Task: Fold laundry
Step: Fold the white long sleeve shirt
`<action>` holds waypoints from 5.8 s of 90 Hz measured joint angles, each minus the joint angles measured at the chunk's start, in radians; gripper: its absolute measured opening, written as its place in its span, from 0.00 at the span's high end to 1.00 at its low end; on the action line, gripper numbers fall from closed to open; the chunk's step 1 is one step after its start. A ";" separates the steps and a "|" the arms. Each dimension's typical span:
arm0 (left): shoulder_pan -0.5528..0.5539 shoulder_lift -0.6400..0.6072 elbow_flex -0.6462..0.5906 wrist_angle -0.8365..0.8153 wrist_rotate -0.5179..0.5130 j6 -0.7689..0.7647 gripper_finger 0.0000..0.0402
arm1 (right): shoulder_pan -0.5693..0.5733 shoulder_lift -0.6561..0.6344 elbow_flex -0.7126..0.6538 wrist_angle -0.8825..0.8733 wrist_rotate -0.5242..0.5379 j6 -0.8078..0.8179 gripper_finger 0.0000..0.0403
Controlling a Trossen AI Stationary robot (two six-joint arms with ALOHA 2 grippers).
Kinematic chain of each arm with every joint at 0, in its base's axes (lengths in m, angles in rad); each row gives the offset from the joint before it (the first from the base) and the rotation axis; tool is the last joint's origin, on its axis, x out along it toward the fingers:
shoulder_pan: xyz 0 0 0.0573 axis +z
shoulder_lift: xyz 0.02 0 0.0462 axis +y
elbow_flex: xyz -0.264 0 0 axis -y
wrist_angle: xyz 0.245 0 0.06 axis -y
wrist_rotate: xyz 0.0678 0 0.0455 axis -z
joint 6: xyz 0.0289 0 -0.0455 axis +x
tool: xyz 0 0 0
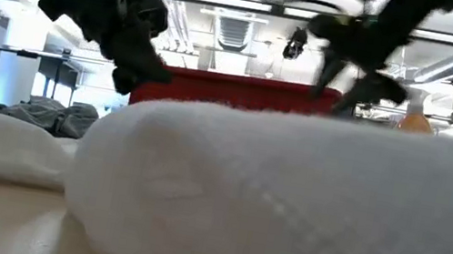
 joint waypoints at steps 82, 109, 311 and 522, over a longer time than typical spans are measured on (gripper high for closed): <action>-0.022 0.662 0.935 -0.078 -0.136 0.024 1.00 | 0.028 -0.259 -0.097 -0.146 -0.067 -0.476 0.83; -0.019 0.850 1.329 -0.136 -0.145 0.023 1.00 | 0.003 -0.267 -0.132 0.124 -0.182 -0.707 0.91; -0.012 0.859 1.465 -0.180 -0.145 0.233 1.00 | -0.562 -0.047 -0.479 -0.079 -0.049 -0.141 0.75; 0.427 0.866 0.844 -0.601 0.042 0.120 1.00 | -0.364 -0.415 -0.135 0.004 -0.307 -0.549 1.00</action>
